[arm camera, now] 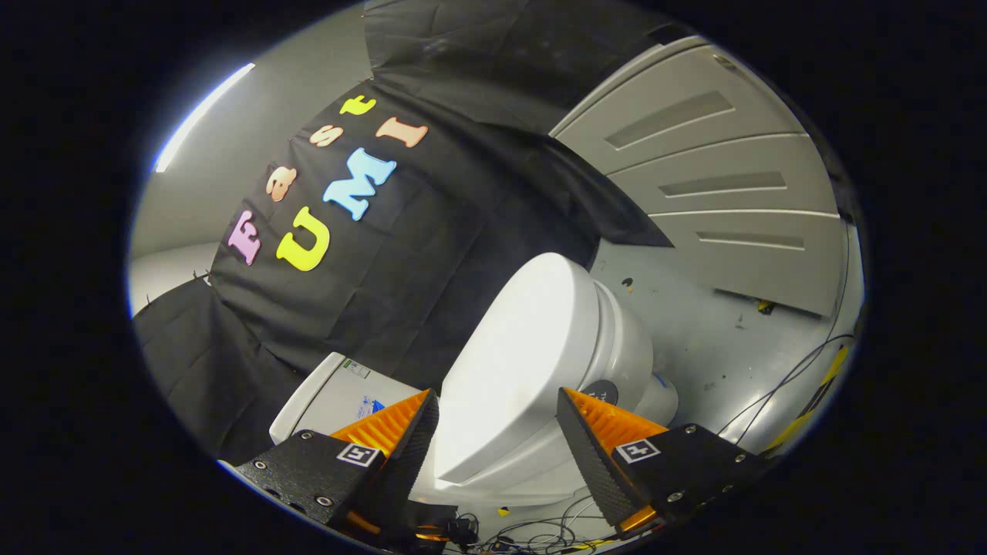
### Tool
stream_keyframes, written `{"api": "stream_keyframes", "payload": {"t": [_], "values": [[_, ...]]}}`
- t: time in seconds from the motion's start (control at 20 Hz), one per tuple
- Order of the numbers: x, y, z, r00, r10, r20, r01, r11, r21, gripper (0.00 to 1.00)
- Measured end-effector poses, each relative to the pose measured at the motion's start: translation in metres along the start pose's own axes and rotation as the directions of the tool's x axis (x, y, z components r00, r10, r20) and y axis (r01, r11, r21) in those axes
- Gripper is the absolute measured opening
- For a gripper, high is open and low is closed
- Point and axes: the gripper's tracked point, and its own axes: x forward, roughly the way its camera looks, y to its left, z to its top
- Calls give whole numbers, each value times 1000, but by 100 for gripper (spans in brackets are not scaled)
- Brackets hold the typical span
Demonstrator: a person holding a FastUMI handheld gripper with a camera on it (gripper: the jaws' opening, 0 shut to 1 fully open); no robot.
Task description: Open the toilet lid.
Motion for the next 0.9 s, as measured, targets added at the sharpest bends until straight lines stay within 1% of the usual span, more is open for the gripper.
{"api": "stream_keyframes", "payload": {"t": [0.2,0.35,0.45,0.5,0.7,0.75,0.8,0.9], "values": [[6,-30,-15,996,-82,-27,84,994,64,95],[14,-42,-7,994,-112,3,111,987,118,95],[24,-51,-8,991,-134,-5,134,981,141,95],[25,-53,-12,990,-141,-17,142,978,154,95],[36,-57,-23,992,-116,-55,125,972,198,94],[37,-58,-24,991,-114,-64,125,969,211,92],[40,-59,-26,990,-119,-74,132,966,222,85],[45,-61,-27,989,-124,-75,138,962,237,75]]}}
